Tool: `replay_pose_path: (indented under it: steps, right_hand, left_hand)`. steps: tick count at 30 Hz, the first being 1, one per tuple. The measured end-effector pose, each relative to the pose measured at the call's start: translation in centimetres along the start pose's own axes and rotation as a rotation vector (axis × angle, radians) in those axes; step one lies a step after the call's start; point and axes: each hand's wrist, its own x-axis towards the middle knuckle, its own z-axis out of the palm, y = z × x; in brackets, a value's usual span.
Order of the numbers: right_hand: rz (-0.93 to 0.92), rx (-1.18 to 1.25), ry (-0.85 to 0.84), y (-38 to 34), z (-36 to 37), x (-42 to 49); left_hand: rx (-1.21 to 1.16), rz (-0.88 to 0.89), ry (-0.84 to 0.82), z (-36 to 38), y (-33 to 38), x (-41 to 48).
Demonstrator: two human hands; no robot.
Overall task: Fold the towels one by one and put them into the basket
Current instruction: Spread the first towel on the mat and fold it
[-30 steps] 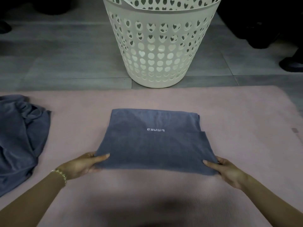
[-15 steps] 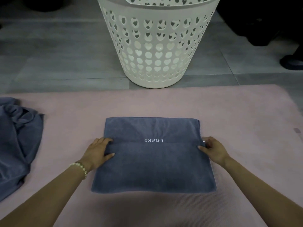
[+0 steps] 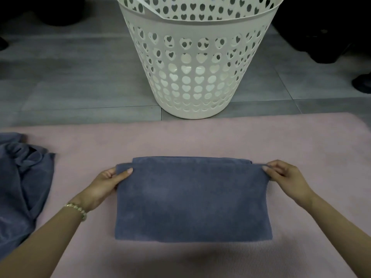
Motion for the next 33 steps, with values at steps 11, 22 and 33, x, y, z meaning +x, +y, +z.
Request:
replay_pose_path:
  steps: [11, 22, 33]
  right_hand:
    - [0.314, -0.306, -0.051, 2.2, 5.3, 2.9]
    - [0.409, -0.173, -0.010, 1.0, 5.2, 2.3]
    - [0.360, -0.228, -0.044, 5.1, 4.5, -5.6]
  left_hand:
    - [0.504, 0.005, 0.199, 1.7, -4.0, 2.6]
    - [0.459, -0.085, 0.293, 2.7, -3.5, 1.9]
    - [0.565, 0.117, 0.304, 1.9, -8.1, -3.4]
